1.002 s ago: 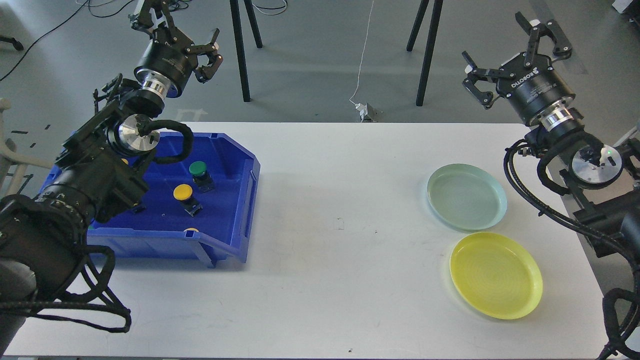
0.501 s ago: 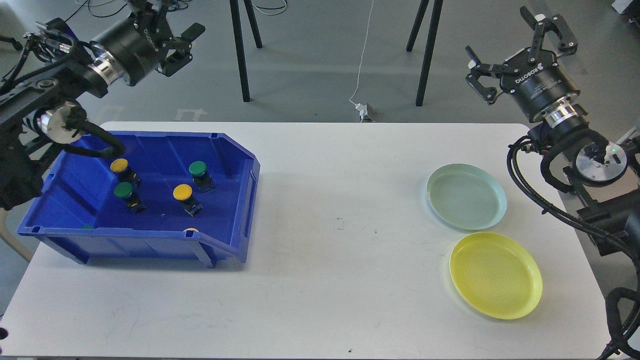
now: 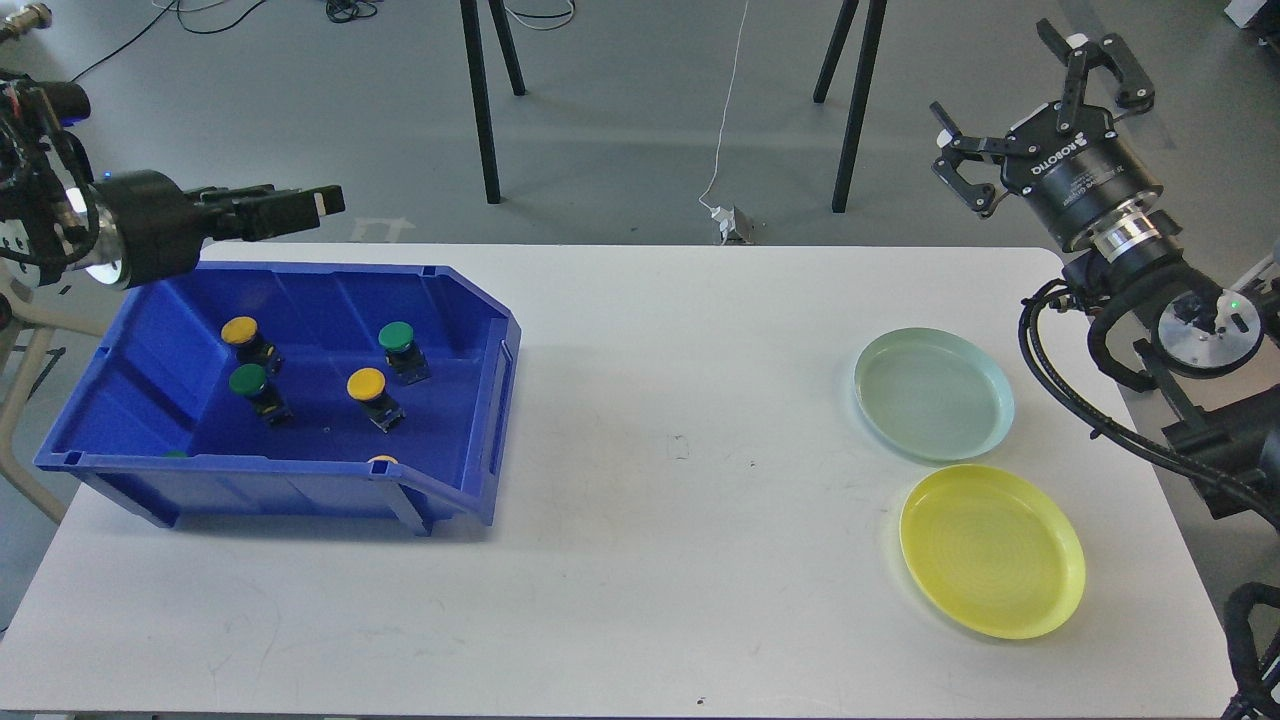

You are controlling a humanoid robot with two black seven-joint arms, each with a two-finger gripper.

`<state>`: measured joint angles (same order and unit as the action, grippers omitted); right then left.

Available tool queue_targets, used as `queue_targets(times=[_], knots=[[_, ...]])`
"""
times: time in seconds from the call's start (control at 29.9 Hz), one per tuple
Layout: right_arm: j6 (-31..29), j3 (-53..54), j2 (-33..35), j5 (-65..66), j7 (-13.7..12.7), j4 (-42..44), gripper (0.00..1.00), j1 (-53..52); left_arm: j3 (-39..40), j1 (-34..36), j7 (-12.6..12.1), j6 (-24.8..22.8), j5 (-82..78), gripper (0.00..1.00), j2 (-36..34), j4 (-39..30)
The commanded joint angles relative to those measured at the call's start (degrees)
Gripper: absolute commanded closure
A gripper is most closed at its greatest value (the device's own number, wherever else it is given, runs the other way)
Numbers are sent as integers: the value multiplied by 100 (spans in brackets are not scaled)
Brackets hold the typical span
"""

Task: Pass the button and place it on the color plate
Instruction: 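Move the left gripper over the blue bin toward the buttons, then lower the left gripper into the bin and grasp a green-topped button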

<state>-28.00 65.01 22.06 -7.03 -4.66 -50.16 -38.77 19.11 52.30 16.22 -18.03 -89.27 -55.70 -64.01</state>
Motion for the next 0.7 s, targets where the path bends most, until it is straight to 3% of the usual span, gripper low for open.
queue_targets(times=[0.0, 0.33, 0.67], knots=[[0, 3, 18, 0, 0, 7, 0, 1, -337, -316, 4, 325, -398, 12, 164, 809], [0, -5, -52, 0, 0, 15, 0, -16, -1304, -510, 21, 1011, -415, 16, 885, 1812], [0, -5, -61, 0, 0, 15, 0, -43, -1524, -711, 30, 1152, -433, 16, 1167, 2357]])
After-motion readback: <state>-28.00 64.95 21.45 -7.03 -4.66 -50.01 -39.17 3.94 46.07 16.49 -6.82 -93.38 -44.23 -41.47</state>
